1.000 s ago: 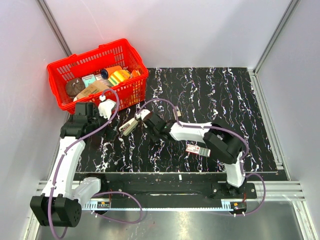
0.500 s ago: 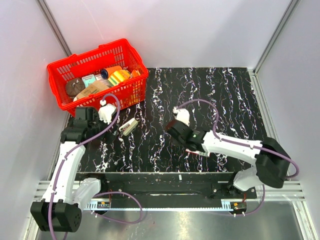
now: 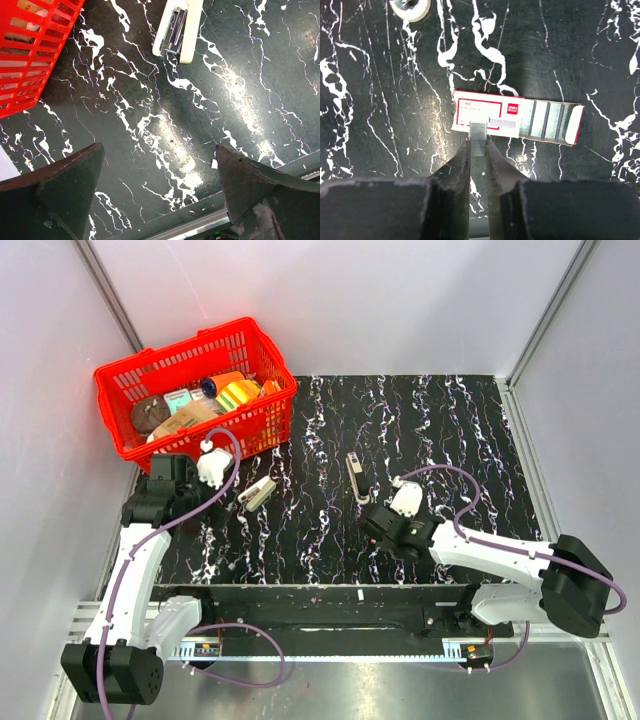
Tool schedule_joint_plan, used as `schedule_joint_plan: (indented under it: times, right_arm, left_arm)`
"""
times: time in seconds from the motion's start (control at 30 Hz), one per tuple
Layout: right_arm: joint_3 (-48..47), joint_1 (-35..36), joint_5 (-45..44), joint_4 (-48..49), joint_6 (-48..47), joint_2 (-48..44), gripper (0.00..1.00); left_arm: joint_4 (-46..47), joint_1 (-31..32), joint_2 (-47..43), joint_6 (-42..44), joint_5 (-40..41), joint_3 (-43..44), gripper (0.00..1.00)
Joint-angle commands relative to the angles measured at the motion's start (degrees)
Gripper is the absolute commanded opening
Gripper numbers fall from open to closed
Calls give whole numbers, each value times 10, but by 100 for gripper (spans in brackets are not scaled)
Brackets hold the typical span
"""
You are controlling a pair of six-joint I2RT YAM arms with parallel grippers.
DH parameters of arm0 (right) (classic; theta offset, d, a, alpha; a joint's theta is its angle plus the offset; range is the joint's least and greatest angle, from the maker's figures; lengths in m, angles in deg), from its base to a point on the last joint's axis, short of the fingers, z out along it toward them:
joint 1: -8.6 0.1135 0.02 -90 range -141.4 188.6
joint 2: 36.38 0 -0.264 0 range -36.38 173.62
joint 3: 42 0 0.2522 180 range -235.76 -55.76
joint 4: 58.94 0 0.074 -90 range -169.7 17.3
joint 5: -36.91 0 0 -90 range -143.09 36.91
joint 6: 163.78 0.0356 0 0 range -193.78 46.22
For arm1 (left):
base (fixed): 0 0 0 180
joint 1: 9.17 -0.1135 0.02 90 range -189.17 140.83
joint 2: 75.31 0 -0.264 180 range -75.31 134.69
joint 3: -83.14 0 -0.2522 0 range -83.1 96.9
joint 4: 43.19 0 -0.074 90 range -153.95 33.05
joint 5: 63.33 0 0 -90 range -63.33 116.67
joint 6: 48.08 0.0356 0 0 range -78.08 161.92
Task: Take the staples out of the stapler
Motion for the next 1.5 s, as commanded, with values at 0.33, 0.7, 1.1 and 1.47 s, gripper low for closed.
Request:
schedule_joint_plan:
  times: [0.33, 0.7, 1.1, 1.47]
  right_arm:
    - [34, 3, -75, -80, 163, 20, 15]
    - [48, 2, -76, -55, 168, 38, 18]
    - [37, -10, -92, -34, 146, 47, 20]
    - [36, -28, -91, -20, 118, 33, 21]
  left_arm:
    - [17, -4, 4, 3, -1, -4, 99]
    - [22, -4, 5, 4, -3, -12, 99]
    - [23, -4, 2, 6, -7, -21, 99]
    - [26, -4, 2, 3, -9, -29, 99]
